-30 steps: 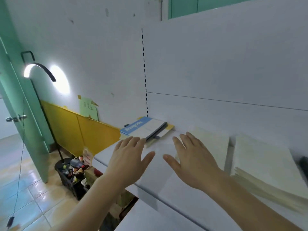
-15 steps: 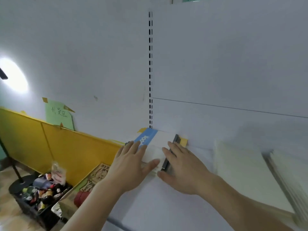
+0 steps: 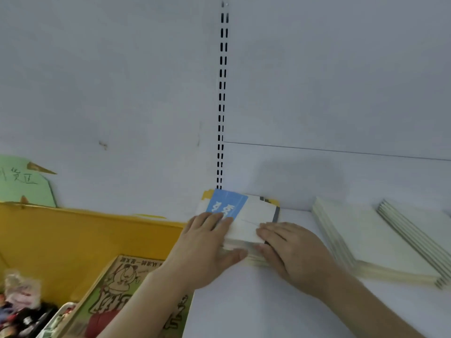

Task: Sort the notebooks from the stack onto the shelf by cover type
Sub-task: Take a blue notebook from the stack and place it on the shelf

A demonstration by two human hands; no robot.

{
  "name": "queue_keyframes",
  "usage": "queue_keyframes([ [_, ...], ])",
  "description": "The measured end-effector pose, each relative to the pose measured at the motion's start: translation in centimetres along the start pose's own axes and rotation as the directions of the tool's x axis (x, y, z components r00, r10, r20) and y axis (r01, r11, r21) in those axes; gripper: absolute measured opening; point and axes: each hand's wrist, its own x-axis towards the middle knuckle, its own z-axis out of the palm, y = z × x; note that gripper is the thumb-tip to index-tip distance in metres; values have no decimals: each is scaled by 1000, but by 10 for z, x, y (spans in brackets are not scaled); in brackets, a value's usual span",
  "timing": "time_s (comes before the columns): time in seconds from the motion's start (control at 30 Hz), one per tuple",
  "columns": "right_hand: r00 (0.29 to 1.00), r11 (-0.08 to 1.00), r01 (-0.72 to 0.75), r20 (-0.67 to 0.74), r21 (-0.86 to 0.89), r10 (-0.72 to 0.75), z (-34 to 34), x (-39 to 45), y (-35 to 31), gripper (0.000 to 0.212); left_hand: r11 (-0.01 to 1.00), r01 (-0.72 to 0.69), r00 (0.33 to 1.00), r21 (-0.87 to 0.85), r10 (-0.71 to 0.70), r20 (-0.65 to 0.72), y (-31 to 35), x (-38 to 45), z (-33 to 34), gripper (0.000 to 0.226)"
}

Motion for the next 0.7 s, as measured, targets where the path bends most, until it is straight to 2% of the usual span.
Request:
queue_keyframes([
  [0.07, 987, 999, -18, -160, -43, 11, -7, 4, -3, 44, 981, 138, 977, -133, -157, -143, 6, 1, -3, 102],
  [0.1, 974, 997, -45, -227, -65, 29, -12, 6, -6, 40, 953, 232, 938, -195, -272, -213, 10, 0, -8, 106],
  [0.17, 939, 987, -121, -334, -107, 80, -22, 12, -14, 34, 886, 373, 863, -277, -441, -246, 19, -3, -16, 108],
  [0.2, 924, 979, -165, -365, -121, 110, -27, 16, -19, 34, 876, 385, 863, -291, -453, -223, 24, -4, -17, 106],
  [0.23, 912, 971, -206, -383, -120, 146, -32, 20, -24, 35, 894, 343, 893, -289, -406, -194, 30, -7, -17, 101],
  [0.3, 899, 956, -283, -370, -79, 236, -38, 29, -36, 36, 934, 169, 968, -315, -218, -127, 48, -9, -14, 95],
  [0.37, 903, 940, -340, -280, -6, 325, -41, 37, -51, 40, 877, 29, 991, -481, -87, -99, 64, -6, -8, 85],
  [0.4, 906, 935, -352, -234, 52, 354, -41, 40, -57, 44, 850, -1, 989, -526, -78, -129, 68, -3, -5, 74],
  [0.5, 925, 908, -312, -130, 280, 358, -43, 42, -64, 54, 714, 42, 964, -699, -214, -160, 68, 8, 3, 32],
  [0.57, 950, 917, -231, -128, 326, 285, -43, 37, -58, 49, 527, 16, 926, -850, -328, -186, 60, 12, 5, 3],
  [0.63, 940, 904, -261, -125, 340, 318, -38, 30, -43, 43, 429, -21, 885, -903, -412, -216, 53, 14, -1, 12],
  [0.7, 876, 823, -426, -54, 376, 478, -31, 25, -25, 45, 353, -60, 865, -934, -448, -225, 50, 15, -11, 14],
])
